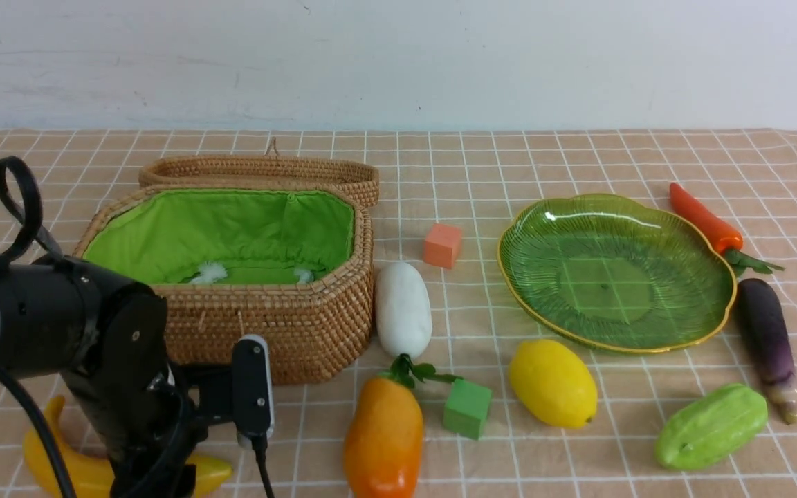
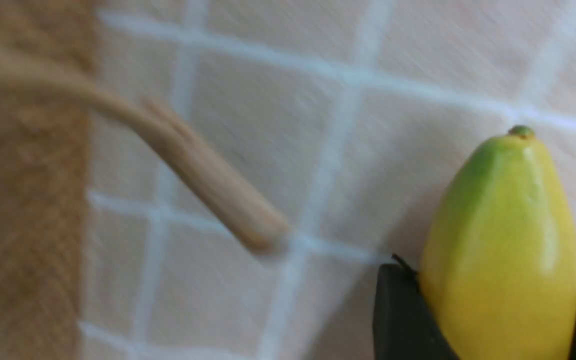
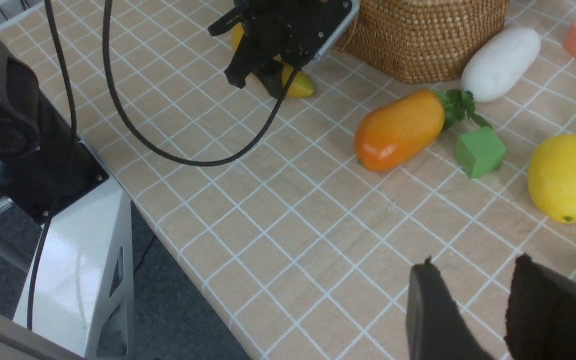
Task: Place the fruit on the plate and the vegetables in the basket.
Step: Use the left arm to grab a banana and put it into the right plate
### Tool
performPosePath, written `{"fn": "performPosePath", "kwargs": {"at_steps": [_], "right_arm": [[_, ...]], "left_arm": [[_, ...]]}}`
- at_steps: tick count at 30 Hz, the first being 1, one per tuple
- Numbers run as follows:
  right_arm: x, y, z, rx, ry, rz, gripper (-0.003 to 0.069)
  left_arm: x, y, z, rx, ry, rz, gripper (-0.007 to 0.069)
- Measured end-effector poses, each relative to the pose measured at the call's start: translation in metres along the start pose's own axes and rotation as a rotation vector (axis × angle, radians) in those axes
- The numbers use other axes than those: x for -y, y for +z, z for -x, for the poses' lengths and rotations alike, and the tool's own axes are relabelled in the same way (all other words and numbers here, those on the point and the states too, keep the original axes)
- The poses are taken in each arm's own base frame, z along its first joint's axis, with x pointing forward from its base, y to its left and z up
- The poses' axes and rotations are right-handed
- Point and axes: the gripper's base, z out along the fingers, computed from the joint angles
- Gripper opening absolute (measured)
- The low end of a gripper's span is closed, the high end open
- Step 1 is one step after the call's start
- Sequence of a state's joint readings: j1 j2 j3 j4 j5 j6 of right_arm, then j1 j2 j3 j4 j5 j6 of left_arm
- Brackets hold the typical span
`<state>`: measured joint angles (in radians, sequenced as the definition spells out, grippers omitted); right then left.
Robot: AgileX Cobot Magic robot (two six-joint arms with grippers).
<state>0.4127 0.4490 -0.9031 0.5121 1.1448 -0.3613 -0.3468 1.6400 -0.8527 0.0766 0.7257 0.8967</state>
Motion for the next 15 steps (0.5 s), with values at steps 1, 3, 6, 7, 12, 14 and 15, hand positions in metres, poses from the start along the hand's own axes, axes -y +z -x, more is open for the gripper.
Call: {"fn": "performPosePath", "kwargs": {"at_steps": [1,3,6,7,12,14,15], "right_arm": [[0.0,0.0,0.0,0.002,0.0,-0.001,0.0237],[0.001,0.0,0.003,0.034,0.0,-0.013,0.0237],[0.004,-0.001,0.01,0.108,0.0,-0.041,0.0237],[0.005,-0.001,0.013,0.149,0.0,-0.056,0.0237],[0.01,-0.004,0.025,0.281,0.0,-0.106,0.0237],[0.011,-0.006,0.03,0.334,0.0,-0.126,0.0237],[0.012,-0.006,0.031,0.352,0.001,-0.133,0.0237]], "left_arm": [[0.0,-0.001,0.0,-0.002,0.0,-0.001,0.0302],[0.005,-0.018,-0.004,-0.006,-0.058,-0.011,0.0302],[0.009,-0.049,-0.008,0.031,-0.181,0.014,0.0302],[0.01,-0.068,-0.009,0.075,-0.23,0.046,0.0302],[0.008,-0.137,-0.008,0.267,-0.281,0.202,0.0302],[0.0,-0.172,-0.005,0.343,-0.26,0.29,0.0302],[-0.003,-0.184,-0.003,0.368,-0.246,0.322,0.0302]]}}
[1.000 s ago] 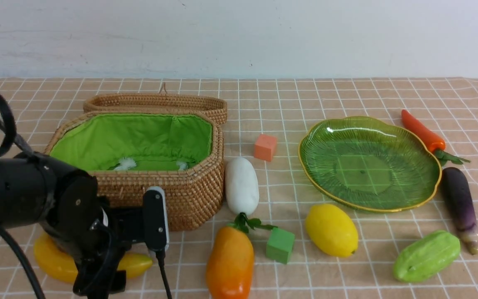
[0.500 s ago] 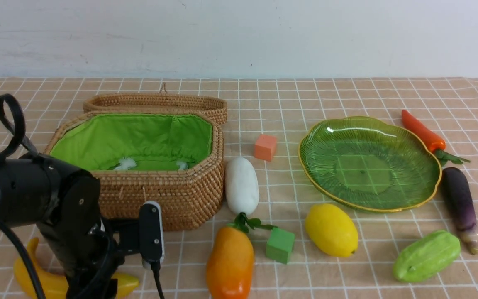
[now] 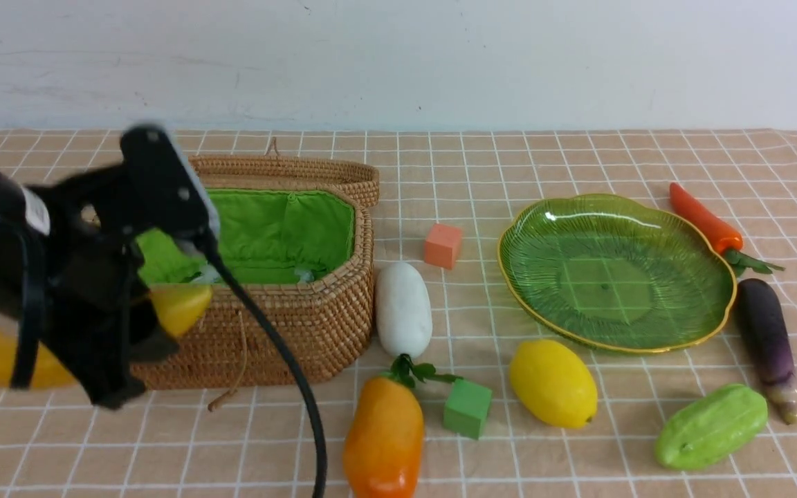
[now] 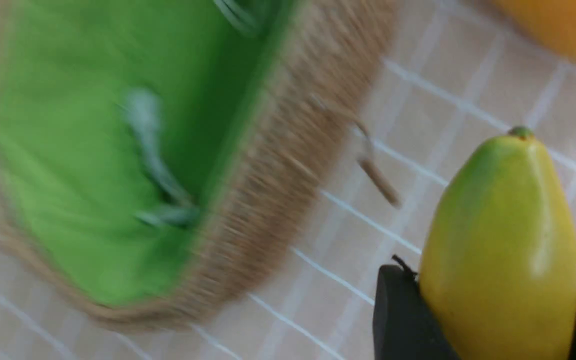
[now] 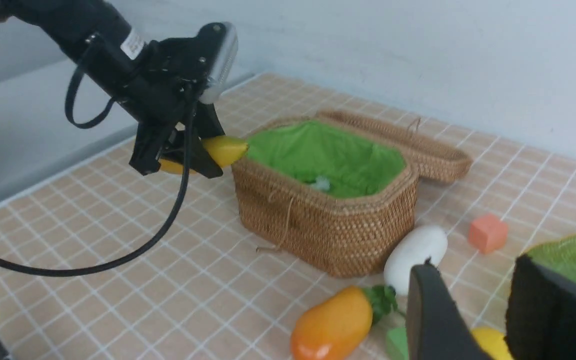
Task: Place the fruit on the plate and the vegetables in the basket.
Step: Use the left arm to grab a banana and put it into the right plate
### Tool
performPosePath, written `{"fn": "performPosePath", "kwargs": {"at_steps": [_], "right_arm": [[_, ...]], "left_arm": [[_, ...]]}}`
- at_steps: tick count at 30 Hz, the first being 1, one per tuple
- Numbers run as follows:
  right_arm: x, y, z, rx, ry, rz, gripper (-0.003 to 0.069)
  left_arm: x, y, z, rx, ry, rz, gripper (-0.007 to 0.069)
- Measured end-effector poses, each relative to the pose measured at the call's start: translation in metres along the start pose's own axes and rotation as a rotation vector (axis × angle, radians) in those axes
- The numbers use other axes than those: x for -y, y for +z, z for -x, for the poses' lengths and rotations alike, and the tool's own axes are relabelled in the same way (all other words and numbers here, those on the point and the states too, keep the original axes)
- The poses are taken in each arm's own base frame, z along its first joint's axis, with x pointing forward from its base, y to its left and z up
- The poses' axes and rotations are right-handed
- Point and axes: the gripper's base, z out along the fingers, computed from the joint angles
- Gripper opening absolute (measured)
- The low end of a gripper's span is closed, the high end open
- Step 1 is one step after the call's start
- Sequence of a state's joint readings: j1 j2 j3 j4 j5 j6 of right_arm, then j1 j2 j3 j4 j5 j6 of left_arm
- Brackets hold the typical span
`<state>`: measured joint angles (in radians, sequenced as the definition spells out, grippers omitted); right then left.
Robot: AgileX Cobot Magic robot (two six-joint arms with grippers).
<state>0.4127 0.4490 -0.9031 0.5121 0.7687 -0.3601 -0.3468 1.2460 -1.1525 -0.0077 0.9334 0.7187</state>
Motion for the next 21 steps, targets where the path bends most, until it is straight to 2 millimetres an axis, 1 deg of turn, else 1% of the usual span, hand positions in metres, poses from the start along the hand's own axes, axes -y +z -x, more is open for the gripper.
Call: {"fn": "performPosePath", "kwargs": {"at_steps": [2,3,5,7,8,9,10,11,13,14,15,16,17,18,19,20,21], "right_arm": [[0.001,0.0,0.002,0.017,0.004,-0.008,0.0237],[0.002,0.0,0.003,0.03,0.022,-0.021,0.0237],[0.003,0.0,0.003,0.033,0.037,-0.033,0.0237],[0.006,0.0,0.002,0.022,0.06,-0.069,0.0237],[0.009,0.0,0.001,0.014,0.072,-0.094,0.0237],[0.012,0.0,0.0,0.003,0.089,-0.127,0.0237],[0.013,-0.001,-0.001,-0.002,0.095,-0.139,0.0237],[0.016,-0.002,-0.003,-0.03,0.136,-0.186,0.0237],[0.021,-0.007,-0.003,-0.063,0.162,-0.251,0.0237],[0.021,-0.007,-0.003,-0.066,0.166,-0.257,0.0237],[0.024,-0.012,-0.004,-0.102,0.192,-0.309,0.0237],[0.025,-0.016,-0.004,-0.121,0.207,-0.341,0.0237],[0.026,-0.019,-0.004,-0.141,0.223,-0.367,0.0237],[0.027,-0.02,-0.003,-0.138,0.222,-0.375,0.0237],[0.027,-0.023,-0.004,-0.158,0.235,-0.397,0.0237],[0.028,-0.026,-0.005,-0.195,0.252,-0.419,0.0236],[0.028,-0.027,-0.007,-0.219,0.263,-0.426,0.0236]], "left_arm": [[-0.004,-0.006,0.005,0.02,0.013,0.018,0.0302],[-0.015,-0.018,0.019,0.07,0.046,0.056,0.0302],[-0.02,-0.021,0.025,0.088,0.061,0.063,0.0302],[-0.024,-0.018,0.042,0.119,0.113,0.058,0.0302],[-0.022,-0.015,0.052,0.131,0.147,0.048,0.0302],[-0.018,-0.011,0.066,0.154,0.191,0.033,0.0302],[-0.015,-0.007,0.071,0.158,0.206,0.022,0.0302],[-0.004,0.005,0.096,0.2,0.26,-0.002,0.0302],[0.01,0.029,0.127,0.244,0.31,-0.032,0.0302],[0.015,0.031,0.131,0.253,0.319,-0.04,0.0302],[0.028,0.057,0.16,0.287,0.346,-0.064,0.0302],[0.038,0.068,0.173,0.306,0.354,-0.083,0.0302],[0.047,0.084,0.188,0.32,0.358,-0.103,0.0302],[0.047,0.088,0.19,0.32,0.358,-0.103,0.0302],[0.056,0.1,0.202,0.331,0.36,-0.123,0.0302],[0.07,0.125,0.222,0.348,0.352,-0.157,0.0302],[0.078,0.145,0.234,0.359,0.34,-0.177,0.0302]]}}
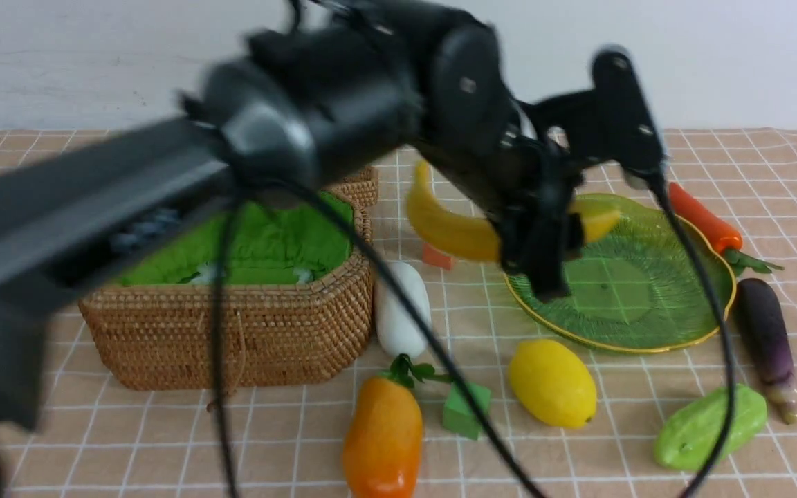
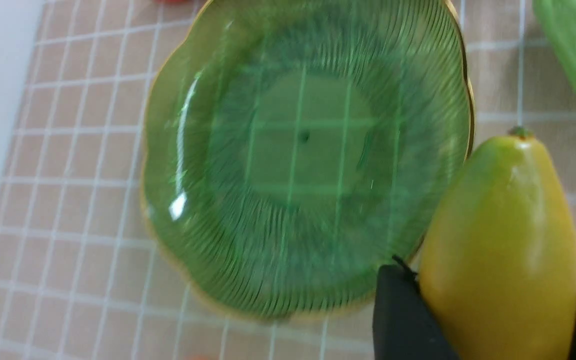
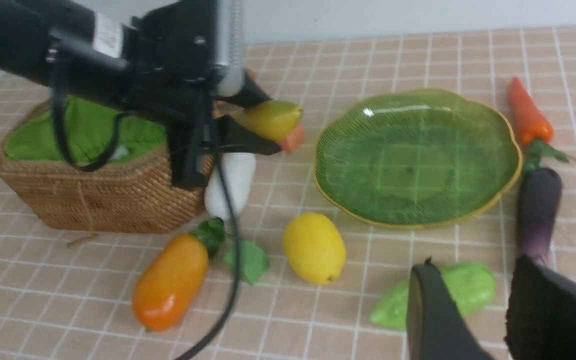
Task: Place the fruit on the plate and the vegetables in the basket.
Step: Use the left arm to grab a banana and put it into the right plate, then grab the mango with your left arm and place it on the right plate
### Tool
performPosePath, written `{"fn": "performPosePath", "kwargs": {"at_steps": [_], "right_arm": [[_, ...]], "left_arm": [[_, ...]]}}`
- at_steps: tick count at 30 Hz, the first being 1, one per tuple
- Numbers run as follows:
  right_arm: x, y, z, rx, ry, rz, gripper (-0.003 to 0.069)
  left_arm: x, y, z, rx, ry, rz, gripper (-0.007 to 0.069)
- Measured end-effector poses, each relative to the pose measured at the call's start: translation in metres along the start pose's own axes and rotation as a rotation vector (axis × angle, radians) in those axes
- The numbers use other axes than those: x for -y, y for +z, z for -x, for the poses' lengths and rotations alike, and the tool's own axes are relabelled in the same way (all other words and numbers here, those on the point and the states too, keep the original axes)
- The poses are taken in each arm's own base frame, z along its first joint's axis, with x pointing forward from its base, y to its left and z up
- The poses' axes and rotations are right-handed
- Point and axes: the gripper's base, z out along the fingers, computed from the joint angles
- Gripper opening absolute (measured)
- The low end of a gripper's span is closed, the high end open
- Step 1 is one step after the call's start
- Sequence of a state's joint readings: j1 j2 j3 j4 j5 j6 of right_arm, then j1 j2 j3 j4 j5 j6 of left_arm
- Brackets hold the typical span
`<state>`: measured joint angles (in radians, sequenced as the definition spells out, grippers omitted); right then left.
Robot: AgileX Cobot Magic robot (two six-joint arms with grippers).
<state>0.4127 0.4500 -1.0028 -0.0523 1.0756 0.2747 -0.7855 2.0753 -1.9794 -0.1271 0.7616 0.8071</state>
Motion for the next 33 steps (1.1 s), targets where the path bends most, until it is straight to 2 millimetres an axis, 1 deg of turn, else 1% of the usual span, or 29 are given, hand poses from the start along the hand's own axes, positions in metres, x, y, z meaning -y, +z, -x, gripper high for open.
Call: {"fn": "performPosePath", "kwargs": {"at_steps": [1,2,3,4,7,8,10,11,15,16,19,22,23,26,28,29,30,31,33], "right_arm": [[0.0,0.0,0.0,-0.004,0.001,-0.001,0.0236],[0.001,0.0,-0.004,-0.047,0.006,-0.012,0.0236],[0.001,0.0,-0.006,-0.065,0.007,-0.015,0.0236],[0.002,-0.001,-0.008,-0.084,0.008,-0.018,0.0236],[0.002,-0.001,-0.011,-0.121,0.003,-0.025,0.0236],[0.002,-0.001,-0.012,-0.134,-0.001,-0.024,0.0236],[0.002,-0.001,-0.013,-0.144,-0.002,-0.024,0.0236],[0.002,-0.001,-0.014,-0.156,-0.003,-0.023,0.0236],[0.002,-0.002,-0.016,-0.179,-0.021,-0.023,0.0236],[0.002,-0.002,-0.017,-0.184,-0.026,-0.024,0.0236],[0.002,-0.002,-0.017,-0.186,-0.026,-0.024,0.0236],[0.002,-0.002,-0.017,-0.186,-0.027,-0.024,0.0237],[0.002,-0.002,-0.017,-0.186,-0.028,-0.024,0.0237],[0.002,-0.002,-0.017,-0.188,-0.029,-0.025,0.0237],[0.002,-0.002,-0.017,-0.189,-0.038,-0.023,0.0237],[0.002,-0.002,-0.017,-0.19,-0.05,-0.021,0.0237],[0.002,-0.002,-0.017,-0.19,-0.059,-0.02,0.0237],[0.002,-0.002,-0.017,-0.19,-0.067,-0.019,0.0237],[0.002,-0.002,-0.017,-0.19,-0.078,-0.018,0.0237]], "left_arm": [[-0.001,-0.002,0.004,0.014,-0.001,0.006,0.0302],[0.002,0.032,0.007,0.032,-0.031,-0.023,0.0302],[0.001,0.042,0.011,0.055,-0.042,-0.022,0.0302],[0.002,0.059,0.009,0.061,-0.058,-0.031,0.0302],[0.002,0.09,0.011,0.129,-0.105,-0.023,0.0302],[0.0,0.103,0.012,0.178,-0.122,0.0,0.0302],[0.0,0.111,0.012,0.208,-0.135,0.016,0.0302],[0.001,0.124,0.009,0.252,-0.15,0.047,0.0302],[0.002,0.143,0.003,0.294,-0.168,0.093,0.0302],[0.003,0.148,0.001,0.295,-0.172,0.098,0.0312],[0.004,0.149,0.0,0.293,-0.172,0.096,0.0365],[0.002,0.146,0.002,0.309,-0.183,0.104,0.0515],[0.002,0.146,0.002,0.31,-0.185,0.103,0.053],[0.001,0.141,0.005,0.31,-0.217,0.085,0.0611],[0.001,0.135,0.007,0.298,-0.241,0.057,0.0621],[0.001,0.125,0.01,0.278,-0.284,0.012,0.0617],[0.0,0.11,0.015,0.255,-0.327,-0.036,0.0596],[0.0,0.099,0.019,0.235,-0.374,-0.069,0.0575],[-0.001,0.087,0.022,0.208,-0.415,-0.1,0.0549]]}}
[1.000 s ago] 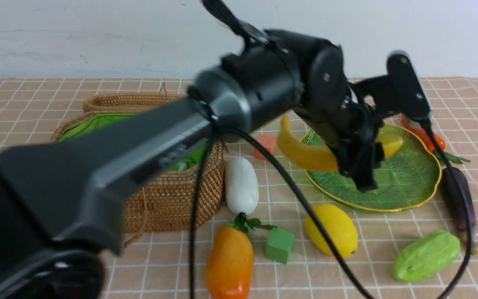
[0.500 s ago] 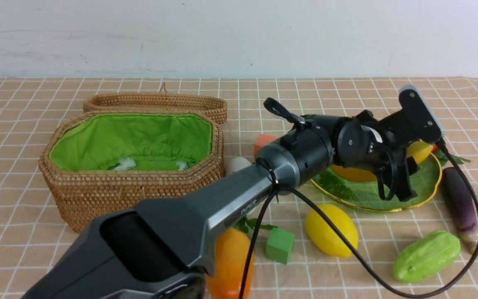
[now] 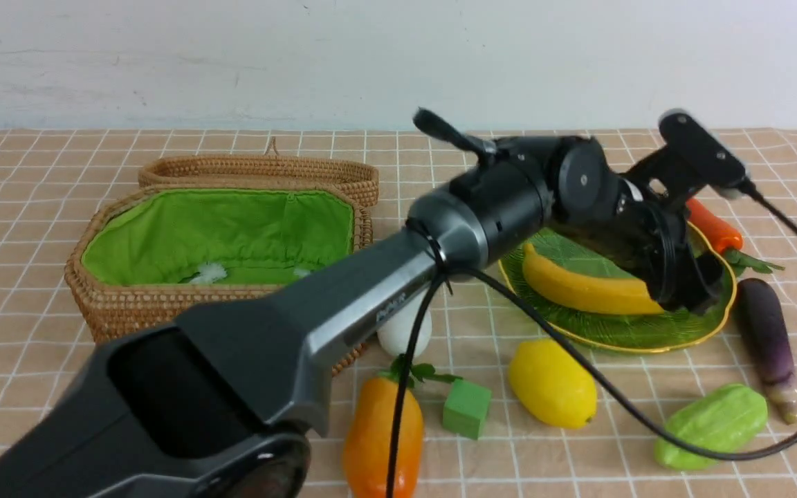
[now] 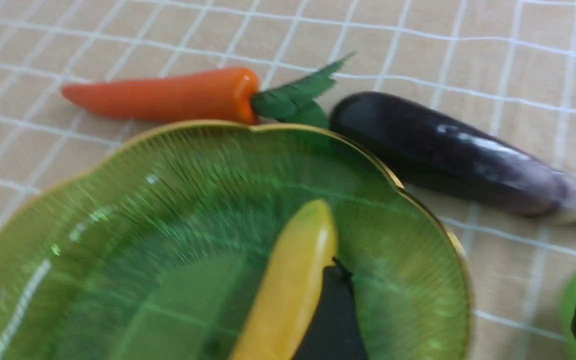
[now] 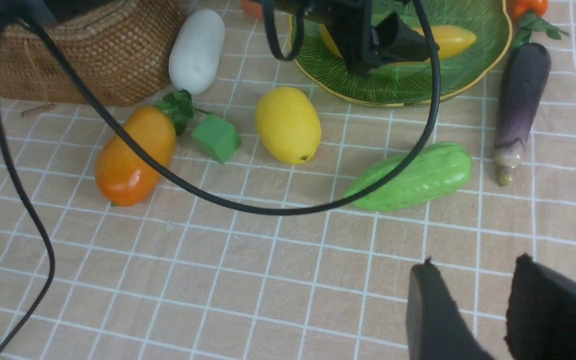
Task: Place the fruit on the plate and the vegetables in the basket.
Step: Grab the mango with your left arm and place it on the right plate
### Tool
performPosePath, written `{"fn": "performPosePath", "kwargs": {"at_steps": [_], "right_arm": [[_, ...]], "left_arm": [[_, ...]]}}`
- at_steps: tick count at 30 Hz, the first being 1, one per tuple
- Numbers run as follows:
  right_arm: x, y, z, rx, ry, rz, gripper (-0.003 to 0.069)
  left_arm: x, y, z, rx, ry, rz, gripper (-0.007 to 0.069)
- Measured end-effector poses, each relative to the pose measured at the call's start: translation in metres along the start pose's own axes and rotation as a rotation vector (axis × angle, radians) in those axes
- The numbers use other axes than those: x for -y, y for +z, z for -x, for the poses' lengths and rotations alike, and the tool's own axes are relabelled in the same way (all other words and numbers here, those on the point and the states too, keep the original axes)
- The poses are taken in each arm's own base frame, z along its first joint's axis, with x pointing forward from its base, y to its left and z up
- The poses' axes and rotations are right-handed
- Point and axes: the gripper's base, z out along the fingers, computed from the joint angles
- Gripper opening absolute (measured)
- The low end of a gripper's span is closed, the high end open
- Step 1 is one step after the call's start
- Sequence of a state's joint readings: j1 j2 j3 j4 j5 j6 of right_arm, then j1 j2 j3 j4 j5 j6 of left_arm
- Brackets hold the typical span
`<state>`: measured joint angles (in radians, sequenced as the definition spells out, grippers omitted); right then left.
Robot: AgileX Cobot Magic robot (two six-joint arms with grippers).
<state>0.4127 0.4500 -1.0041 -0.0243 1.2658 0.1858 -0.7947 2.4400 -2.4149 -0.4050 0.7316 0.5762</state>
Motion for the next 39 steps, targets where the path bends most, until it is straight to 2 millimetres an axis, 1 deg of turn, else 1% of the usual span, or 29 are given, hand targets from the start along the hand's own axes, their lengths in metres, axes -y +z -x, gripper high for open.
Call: {"fn": "performPosePath", "kwargs": {"at_steps": [1,2,4,7,8,10,11,14,15,16,17,18,20,21,22,23,25,26,27,29,30,31,32,34,35,36,37,38,39], "right_arm": [[0.0,0.0,0.0,0.001,-0.014,0.0,0.0237],[0.0,0.0,0.0,0.001,-0.02,0.001,0.0237],[0.0,0.0,0.0,0.001,-0.024,0.001,0.0237],[0.0,0.0,0.001,0.013,-0.031,0.004,0.0237],[0.0,-0.001,0.002,0.018,-0.034,0.005,0.0237],[-0.001,-0.001,0.002,0.025,-0.047,0.006,0.0237],[-0.001,-0.001,0.003,0.028,-0.051,0.008,0.0237],[-0.001,-0.001,0.003,0.031,-0.054,0.008,0.0237],[-0.001,-0.001,0.003,0.031,-0.054,0.008,0.0237],[-0.001,-0.001,0.003,0.032,-0.055,0.009,0.0237],[-0.001,-0.001,0.003,0.032,-0.055,0.009,0.0237],[-0.001,-0.001,0.003,0.033,-0.055,0.009,0.0237],[-0.001,-0.001,0.003,0.033,-0.055,0.009,0.0237],[-0.001,-0.001,0.003,0.035,-0.057,0.009,0.0237],[-0.001,-0.001,0.003,0.035,-0.057,0.009,0.0237],[-0.001,-0.001,0.003,0.035,-0.067,0.009,0.0237],[-0.001,-0.001,0.004,0.039,-0.085,0.011,0.0237],[-0.001,-0.001,0.004,0.047,-0.094,0.011,0.0236],[-0.001,-0.001,0.005,0.052,-0.101,0.013,0.0236],[-0.001,-0.001,0.005,0.056,-0.107,0.015,0.0236],[-0.001,-0.001,0.005,0.056,-0.107,0.015,0.0236],[-0.002,-0.001,0.005,0.056,-0.107,0.018,0.0236],[-0.002,-0.001,0.005,0.056,-0.107,0.018,0.0236],[-0.002,-0.001,0.005,0.056,-0.107,0.021,0.0236],[-0.002,-0.001,0.005,0.056,-0.107,0.021,0.0236],[-0.002,-0.001,0.005,0.055,-0.107,0.024,0.0236],[-0.002,-0.001,0.005,0.055,-0.107,0.024,0.0236],[-0.002,-0.001,0.005,0.051,-0.107,0.026,0.0236],[-0.002,-0.001,0.005,0.051,-0.107,0.026,0.0236]], "left_arm": [[0.006,-0.028,0.011,-0.081,-0.102,-0.033,0.0477],[0.009,-0.046,0.018,-0.13,-0.154,-0.039,0.0431],[0.018,-0.08,0.024,-0.265,-0.268,-0.019,0.0293],[0.025,-0.128,0.038,-0.317,-0.36,0.142,0.0074],[0.026,-0.131,0.039,-0.319,-0.367,0.16,0.0049],[0.032,-0.151,0.042,-0.318,-0.379,0.222,-0.0013],[0.038,-0.164,0.041,-0.327,-0.39,0.259,-0.0013],[0.051,-0.184,0.025,-0.385,-0.445,0.282,-0.0013],[0.052,-0.185,0.022,-0.396,-0.452,0.283,-0.0013],[0.057,-0.188,0.005,-0.453,-0.485,0.29,-0.0013],[0.057,-0.188,0.003,-0.462,-0.489,0.291,-0.0012],[0.06,-0.186,-0.016,-0.528,-0.511,0.303,-0.0002],[0.061,-0.181,-0.041,-0.613,-0.54,0.335,0.004],[0.061,-0.175,-0.057,-0.671,-0.555,0.364,0.0093],[0.061,-0.174,-0.06,-0.68,-0.554,0.365,0.0101],[0.061,-0.166,-0.081,-0.75,-0.571,0.404,0.0182],[0.06,-0.158,-0.093,-0.764,-0.583,0.434,0.0276],[0.058,-0.152,-0.098,-0.748,-0.593,0.453,0.035],[0.057,-0.148,-0.101,-0.735,-0.598,0.468,0.0386],[0.052,-0.138,-0.103,-0.692,-0.615,0.505,0.0515],[0.052,-0.137,-0.104,-0.689,-0.616,0.508,0.0537],[0.049,-0.129,-0.108,-0.684,-0.618,0.531,0.0601],[0.047,-0.121,-0.113,-0.691,-0.615,0.551,0.064],[0.046,-0.11,-0.123,-0.721,-0.607,0.566,0.0659],[0.045,-0.108,-0.124,-0.724,-0.606,0.569,0.0661],[0.045,-0.097,-0.136,-0.763,-0.606,0.574,0.0654],[0.045,-0.096,-0.137,-0.768,-0.606,0.574,0.0653],[0.045,-0.085,-0.148,-0.81,-0.602,0.578,0.0618],[0.045,-0.084,-0.149,-0.814,-0.602,0.578,0.0613]]}}
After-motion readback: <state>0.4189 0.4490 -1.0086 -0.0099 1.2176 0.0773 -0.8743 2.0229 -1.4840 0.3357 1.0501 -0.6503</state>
